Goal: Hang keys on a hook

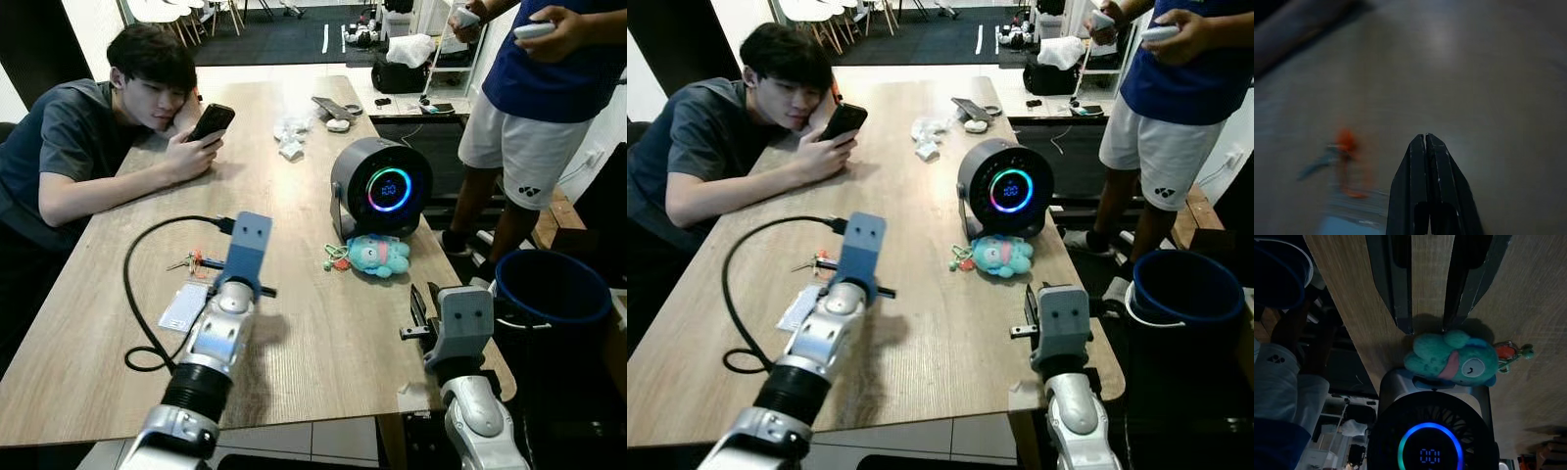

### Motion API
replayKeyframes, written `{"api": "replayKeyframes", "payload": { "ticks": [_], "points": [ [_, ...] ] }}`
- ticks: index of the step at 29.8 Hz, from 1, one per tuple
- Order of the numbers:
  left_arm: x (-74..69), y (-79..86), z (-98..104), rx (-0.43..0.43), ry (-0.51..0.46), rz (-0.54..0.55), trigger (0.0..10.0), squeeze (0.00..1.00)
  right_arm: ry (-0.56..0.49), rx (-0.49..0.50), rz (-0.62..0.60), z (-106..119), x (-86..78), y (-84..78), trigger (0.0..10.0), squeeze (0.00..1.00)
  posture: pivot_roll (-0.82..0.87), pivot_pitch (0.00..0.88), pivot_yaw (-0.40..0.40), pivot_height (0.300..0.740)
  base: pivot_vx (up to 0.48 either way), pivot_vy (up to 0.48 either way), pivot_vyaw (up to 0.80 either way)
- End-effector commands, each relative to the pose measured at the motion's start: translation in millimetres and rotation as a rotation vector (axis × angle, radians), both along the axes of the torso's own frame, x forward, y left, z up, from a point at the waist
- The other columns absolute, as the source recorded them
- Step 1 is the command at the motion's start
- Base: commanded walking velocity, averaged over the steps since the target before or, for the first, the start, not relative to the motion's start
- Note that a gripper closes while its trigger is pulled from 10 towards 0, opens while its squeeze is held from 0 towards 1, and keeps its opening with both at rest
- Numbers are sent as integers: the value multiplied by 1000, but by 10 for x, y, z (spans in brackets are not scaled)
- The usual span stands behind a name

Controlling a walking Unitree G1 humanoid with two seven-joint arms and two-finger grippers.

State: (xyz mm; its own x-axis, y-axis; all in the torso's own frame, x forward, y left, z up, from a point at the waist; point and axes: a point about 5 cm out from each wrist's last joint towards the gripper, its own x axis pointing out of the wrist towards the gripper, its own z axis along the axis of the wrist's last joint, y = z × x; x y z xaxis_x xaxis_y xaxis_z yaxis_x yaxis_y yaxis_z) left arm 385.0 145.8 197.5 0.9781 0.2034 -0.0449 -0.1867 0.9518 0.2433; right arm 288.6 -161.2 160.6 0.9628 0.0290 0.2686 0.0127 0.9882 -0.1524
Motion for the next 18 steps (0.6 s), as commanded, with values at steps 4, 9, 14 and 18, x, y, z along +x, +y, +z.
{"api": "replayKeyframes", "payload": {
  "ticks": [4, 9, 14, 18],
  "points": [
    [14, 484, -58, -7, 12, 206, 10000, 0, 7, 8, 7, -19, -27, 32, 10000, 0, -24, 227, 86, 740, 0, 0, 0],
    [-1, 590, -134, 41, 37, 260, 10000, 0, 8, 11, 7, -15, -21, 39, 10000, 0, -22, 231, 86, 740, 0, 0, 0],
    [-24, 617, -267, 85, 97, 253, 10000, 0, 9, 12, 7, -12, -22, 35, 10000, 0, -20, 238, 84, 740, 0, 0, 0],
    [-43, 636, -357, 173, 130, 209, 10000, 0, 12, 11, 6, -17, -28, 33, 10000, 0, -21, 240, 84, 740, 0, 0, 0]
  ]
}}
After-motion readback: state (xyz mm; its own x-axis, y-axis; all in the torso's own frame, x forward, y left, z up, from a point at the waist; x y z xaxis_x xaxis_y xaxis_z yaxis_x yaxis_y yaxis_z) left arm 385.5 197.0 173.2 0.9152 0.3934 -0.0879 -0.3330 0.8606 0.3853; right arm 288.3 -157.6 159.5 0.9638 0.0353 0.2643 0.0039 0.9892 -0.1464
